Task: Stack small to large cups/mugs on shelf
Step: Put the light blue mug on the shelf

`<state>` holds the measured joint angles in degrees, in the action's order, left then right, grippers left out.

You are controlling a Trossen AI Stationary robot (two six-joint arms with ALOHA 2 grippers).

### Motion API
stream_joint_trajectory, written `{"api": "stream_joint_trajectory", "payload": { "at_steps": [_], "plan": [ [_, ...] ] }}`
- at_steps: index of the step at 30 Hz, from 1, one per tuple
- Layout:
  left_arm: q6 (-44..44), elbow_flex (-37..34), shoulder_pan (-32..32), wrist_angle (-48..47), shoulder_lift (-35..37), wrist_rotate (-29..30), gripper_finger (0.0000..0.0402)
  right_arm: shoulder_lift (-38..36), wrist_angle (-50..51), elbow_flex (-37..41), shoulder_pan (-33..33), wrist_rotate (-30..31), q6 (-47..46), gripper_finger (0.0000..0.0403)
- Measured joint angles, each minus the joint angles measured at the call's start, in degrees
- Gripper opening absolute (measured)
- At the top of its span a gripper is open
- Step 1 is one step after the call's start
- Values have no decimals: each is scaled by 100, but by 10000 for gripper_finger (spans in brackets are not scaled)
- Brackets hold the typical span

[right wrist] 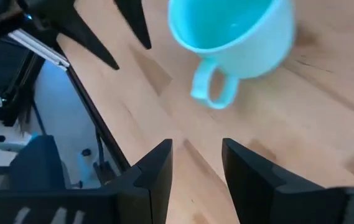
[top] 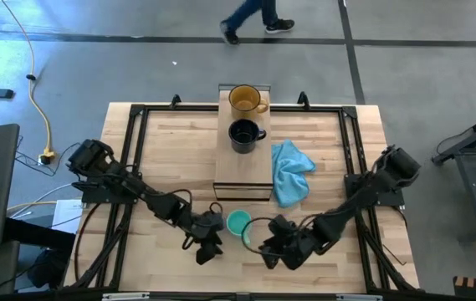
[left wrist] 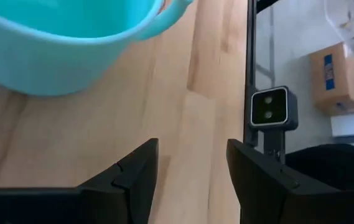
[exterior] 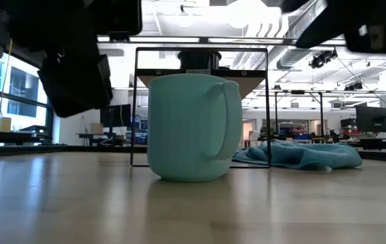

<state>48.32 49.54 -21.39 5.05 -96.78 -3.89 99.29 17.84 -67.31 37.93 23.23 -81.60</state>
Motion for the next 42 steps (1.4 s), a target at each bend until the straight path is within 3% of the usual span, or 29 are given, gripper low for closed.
{"api": "stream_joint_trajectory", "payload": {
  "at_steps": [3,10,21,35,42],
  "plan": [
    [-112,0,0,-384,190,132,179,253,-388,-24,-98,-96,52,131],
    [-416,-40,2,-1133,598,370,179,665,-123,-474,-303,-115,65,131],
    [-280,-892,1,-1122,1544,732,179,1288,762,-1355,-543,-207,254,131],
    [15,-1530,2,-893,2270,1103,179,1495,1100,-1439,-719,-684,256,130],
    [12,-1565,1,-920,2326,1144,179,1477,1260,-1438,-723,-745,395,84]
  ]
}}
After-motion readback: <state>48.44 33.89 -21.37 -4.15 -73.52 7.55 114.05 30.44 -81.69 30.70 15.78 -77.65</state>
